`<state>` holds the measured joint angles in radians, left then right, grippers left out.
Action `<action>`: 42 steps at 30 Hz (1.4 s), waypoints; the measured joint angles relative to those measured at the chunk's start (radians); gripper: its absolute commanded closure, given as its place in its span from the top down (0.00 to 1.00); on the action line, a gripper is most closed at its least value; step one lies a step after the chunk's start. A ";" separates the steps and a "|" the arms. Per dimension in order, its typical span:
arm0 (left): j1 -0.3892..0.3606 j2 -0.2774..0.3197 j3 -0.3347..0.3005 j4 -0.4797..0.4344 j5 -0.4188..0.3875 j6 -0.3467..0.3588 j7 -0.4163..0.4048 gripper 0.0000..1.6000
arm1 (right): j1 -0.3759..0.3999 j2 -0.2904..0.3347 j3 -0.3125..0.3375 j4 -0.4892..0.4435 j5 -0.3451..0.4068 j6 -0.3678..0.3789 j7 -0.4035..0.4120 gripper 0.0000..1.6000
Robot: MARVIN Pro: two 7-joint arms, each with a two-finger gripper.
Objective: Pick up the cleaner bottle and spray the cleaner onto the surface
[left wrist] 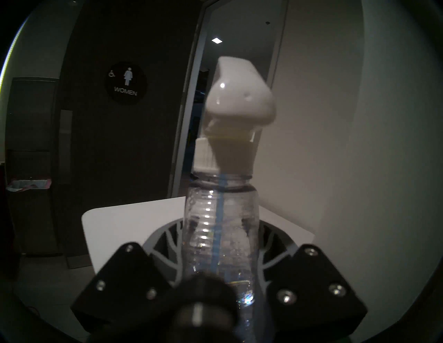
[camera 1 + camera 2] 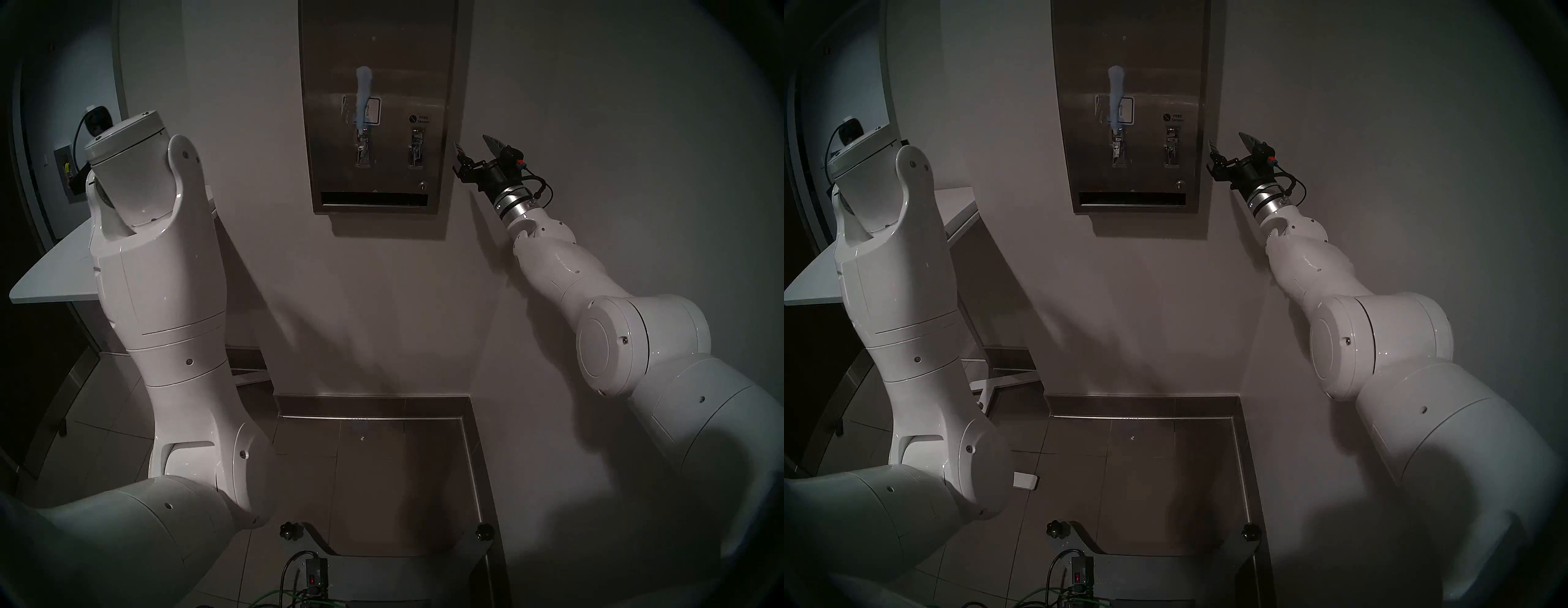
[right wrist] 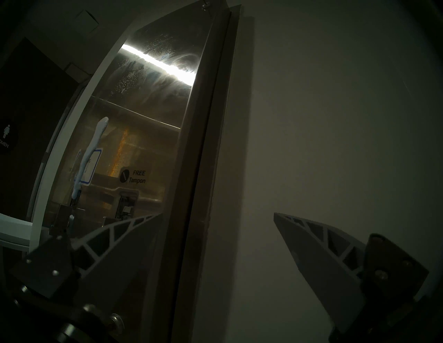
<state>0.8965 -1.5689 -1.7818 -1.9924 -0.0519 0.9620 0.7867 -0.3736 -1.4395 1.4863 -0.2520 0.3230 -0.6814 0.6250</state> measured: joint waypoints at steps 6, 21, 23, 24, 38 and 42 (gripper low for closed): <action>0.017 0.029 -0.043 0.002 0.010 0.000 0.009 0.00 | -0.019 -0.012 0.005 -0.012 0.004 -0.022 -0.011 1.00; 0.056 0.069 -0.086 0.014 0.014 0.000 -0.007 0.00 | -0.050 -0.027 0.018 -0.056 0.009 -0.082 -0.056 1.00; 0.059 0.072 -0.085 0.015 0.014 0.000 -0.010 0.00 | -0.054 -0.028 0.019 -0.062 0.009 -0.089 -0.061 1.00; 0.061 0.074 -0.085 0.015 0.014 0.000 -0.012 0.00 | -0.057 -0.029 0.020 -0.066 0.009 -0.093 -0.065 1.00; 0.079 0.096 -0.082 0.016 0.014 0.000 -0.035 0.00 | -0.090 -0.037 0.028 -0.115 0.010 -0.133 -0.106 1.00; 0.084 0.104 -0.080 0.016 0.014 0.000 -0.044 0.00 | -0.103 -0.040 0.030 -0.136 0.010 -0.145 -0.121 1.00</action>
<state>0.9803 -1.4652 -1.8623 -1.9763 -0.0378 0.9620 0.7428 -0.4770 -1.4794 1.5160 -0.3879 0.3330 -0.8267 0.5037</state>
